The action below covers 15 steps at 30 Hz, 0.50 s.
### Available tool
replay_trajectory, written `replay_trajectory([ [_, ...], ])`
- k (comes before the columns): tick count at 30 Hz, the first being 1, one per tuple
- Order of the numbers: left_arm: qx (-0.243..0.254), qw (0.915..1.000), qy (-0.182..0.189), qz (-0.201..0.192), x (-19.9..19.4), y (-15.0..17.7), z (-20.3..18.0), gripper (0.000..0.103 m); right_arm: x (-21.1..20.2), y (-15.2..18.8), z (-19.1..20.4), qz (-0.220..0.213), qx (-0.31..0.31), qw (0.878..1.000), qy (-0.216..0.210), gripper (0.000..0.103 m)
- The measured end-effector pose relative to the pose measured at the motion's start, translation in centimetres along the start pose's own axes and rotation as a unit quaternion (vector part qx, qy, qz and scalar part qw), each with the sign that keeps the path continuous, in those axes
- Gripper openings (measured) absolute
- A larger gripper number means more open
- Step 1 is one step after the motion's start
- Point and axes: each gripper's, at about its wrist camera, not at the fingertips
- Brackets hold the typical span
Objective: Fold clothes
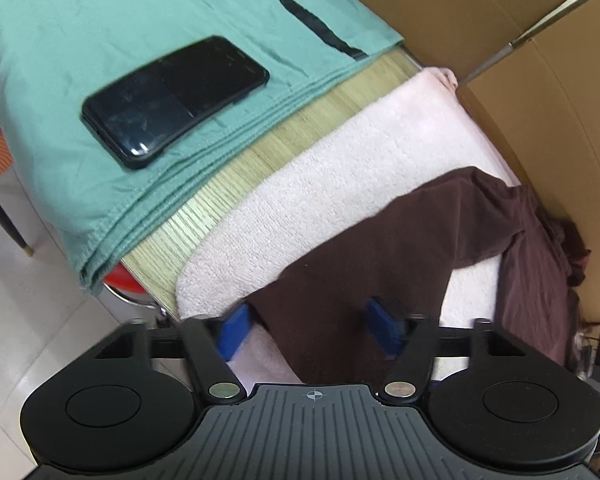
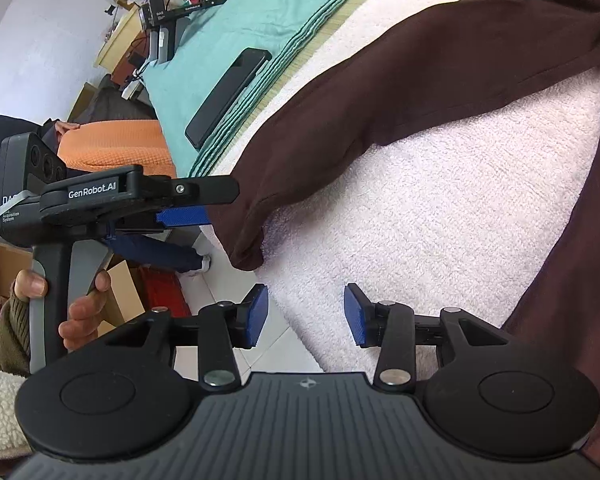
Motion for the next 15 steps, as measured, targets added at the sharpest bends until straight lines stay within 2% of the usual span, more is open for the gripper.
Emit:
replay_trajectory([
  [1,-0.002,1.0,-0.005,-0.002,-0.1,0.0,-0.2,0.012,0.0,0.0,0.0,-0.001,0.001,1.0,-0.001,0.047],
  [3,-0.02,0.9996,0.014,-0.011,-0.6,0.2,-0.2,0.011,0.1,0.0,-0.1,-0.002,0.005,1.0,-0.004,0.048],
  [4,-0.019,0.9996,0.009,-0.017,-0.9,0.4,-0.6,0.005,0.1,0.0,-0.1,-0.003,0.006,1.0,-0.005,0.048],
  [8,-0.016,0.999,-0.003,-0.041,-2.1,0.6,-1.7,0.004,0.1,-0.1,-0.2,-0.005,0.011,1.0,-0.009,0.048],
  [13,-0.006,0.9941,-0.059,-0.09,-4.5,0.0,-1.1,0.004,0.0,-0.1,-0.3,-0.007,0.014,1.0,-0.009,0.048],
  [15,-0.002,0.9923,-0.077,-0.096,-4.7,-0.2,-0.4,0.004,0.0,-0.1,-0.4,-0.007,0.014,1.0,-0.01,0.049],
])
Point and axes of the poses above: each gripper's, at about its wrist camera, not at the fingertips, and x roughly the way its jaws point, z to its left, y to its underside, and after that the axes turned 11 degrees about z, right-handed
